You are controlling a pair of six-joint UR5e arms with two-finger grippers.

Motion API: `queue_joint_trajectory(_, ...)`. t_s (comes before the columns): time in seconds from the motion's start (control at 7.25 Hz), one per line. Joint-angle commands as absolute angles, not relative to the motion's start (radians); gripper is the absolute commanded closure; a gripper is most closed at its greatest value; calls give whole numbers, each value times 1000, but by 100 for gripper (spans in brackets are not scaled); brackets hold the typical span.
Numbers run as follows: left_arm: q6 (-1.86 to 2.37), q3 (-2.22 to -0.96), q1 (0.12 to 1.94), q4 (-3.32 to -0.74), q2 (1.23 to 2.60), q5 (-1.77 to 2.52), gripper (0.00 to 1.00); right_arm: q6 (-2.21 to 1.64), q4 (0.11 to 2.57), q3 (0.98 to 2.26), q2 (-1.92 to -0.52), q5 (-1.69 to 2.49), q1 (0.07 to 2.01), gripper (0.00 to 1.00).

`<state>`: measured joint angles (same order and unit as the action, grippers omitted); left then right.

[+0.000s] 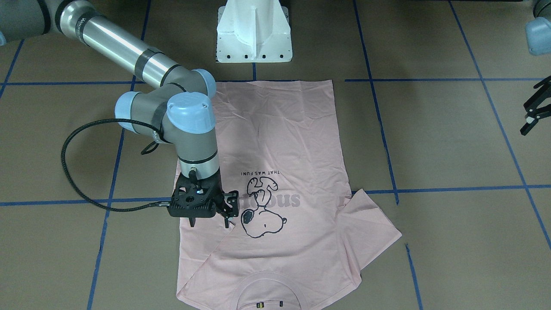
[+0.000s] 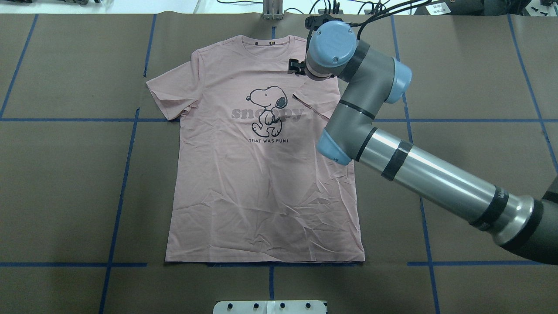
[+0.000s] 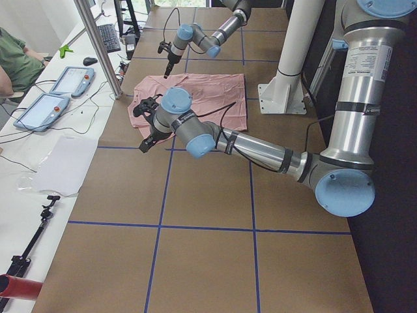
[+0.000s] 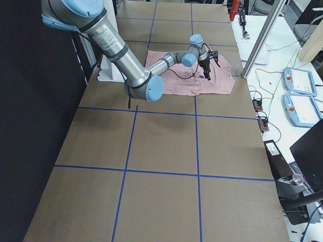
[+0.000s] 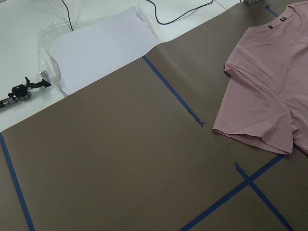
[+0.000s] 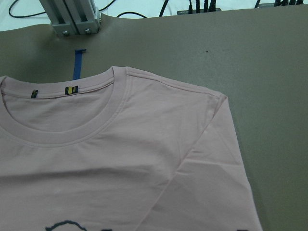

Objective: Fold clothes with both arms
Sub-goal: 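Retract the right arm while the left arm swings toward the other sleeve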

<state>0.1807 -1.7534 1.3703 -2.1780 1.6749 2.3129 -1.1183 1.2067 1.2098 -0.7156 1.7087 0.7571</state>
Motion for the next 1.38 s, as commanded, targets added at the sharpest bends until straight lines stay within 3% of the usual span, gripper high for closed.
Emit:
queue_joint_trajectory(0.0,379,-1746,1274,-2178,1712,2289,0,-862,1227,1291,-818,1952,941,0)
queue_joint_trajectory(0.41,682,-1691,1118,-2177,1822,2084,25,-425,1220,1363,-1033,2276,1257,0)
queue_joint_trajectory(0.69,789,-1547,1027,-2181,1943,1929,30,-276,1215,1368,-1121,2347,1347,0)
queue_joint_trajectory(1.24,871,-1176,929,-2407,2106,1757,34,-275,1212,1382,-1147,2338,1347,0)
